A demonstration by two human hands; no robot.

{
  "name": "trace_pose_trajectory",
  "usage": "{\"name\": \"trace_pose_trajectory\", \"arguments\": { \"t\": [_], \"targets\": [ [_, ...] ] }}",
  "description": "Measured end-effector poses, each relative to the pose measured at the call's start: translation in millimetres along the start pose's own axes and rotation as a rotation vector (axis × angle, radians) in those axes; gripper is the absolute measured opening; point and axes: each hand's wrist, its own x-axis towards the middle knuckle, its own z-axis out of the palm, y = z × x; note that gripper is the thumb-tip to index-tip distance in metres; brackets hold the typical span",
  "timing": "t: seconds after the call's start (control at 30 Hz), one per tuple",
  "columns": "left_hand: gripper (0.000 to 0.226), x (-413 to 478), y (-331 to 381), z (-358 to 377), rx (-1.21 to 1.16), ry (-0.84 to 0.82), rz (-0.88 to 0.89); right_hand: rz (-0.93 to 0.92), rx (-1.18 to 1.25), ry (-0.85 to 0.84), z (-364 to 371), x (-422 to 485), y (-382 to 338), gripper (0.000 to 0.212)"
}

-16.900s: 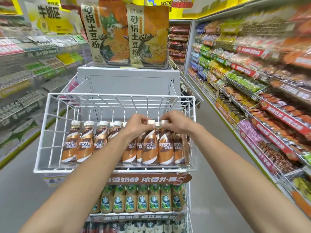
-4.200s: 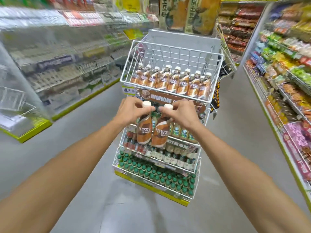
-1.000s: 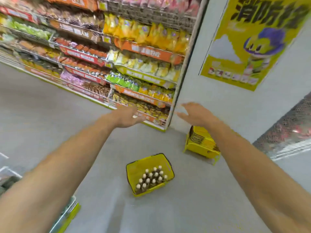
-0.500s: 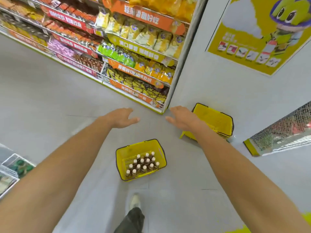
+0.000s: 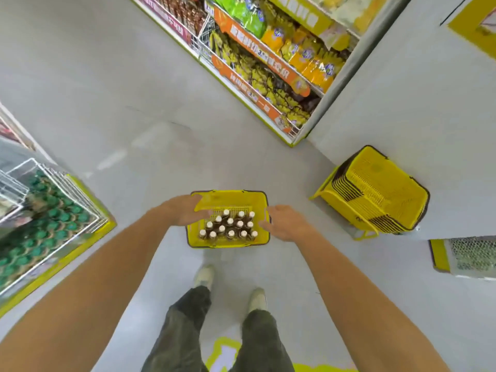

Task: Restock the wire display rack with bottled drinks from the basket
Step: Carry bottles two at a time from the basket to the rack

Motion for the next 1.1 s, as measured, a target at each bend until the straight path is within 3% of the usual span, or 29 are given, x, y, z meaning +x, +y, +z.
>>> {"name": "trace_pose_trajectory", "arguments": {
  "t": [0.1, 0.23, 0.37, 0.43, 0.83, 1.1],
  "targets": [
    [0.104, 15.0, 7.2, 23.9, -0.047, 0.018, -0.065, -0.051, -0.01, -0.02, 7.4, 31.0, 24.9, 0.059],
    [0.072, 46.4, 9.1, 63.5, -0.066, 0.006, -0.125, -0.102, -0.005, -0.032, 33.2, 68.9, 54.8, 0.056],
    [0.074, 88.9, -5.0, 99.5, -0.079, -0.016, -0.16, -0.118, -0.023, -0.061, 68.0, 119.3, 74.6, 0.054],
    [0.087, 122.5, -20.6, 121.2, -0.088, 0.0, -0.151, -0.121, -0.033, -0.076, 93.1, 157.2, 80.8, 0.055],
    [0.084, 369.7, -163.0, 279.8, -0.136, 0.146, -0.149, -0.292, -0.09, 0.026, 278.8, 433.3, 48.0, 0.061],
    [0.067, 460.2, -212.0, 352.5, -0.165, 0.215, -0.067, -0.4, -0.106, 0.133, 342.9, 524.7, 31.9, 0.05]
  ]
}}
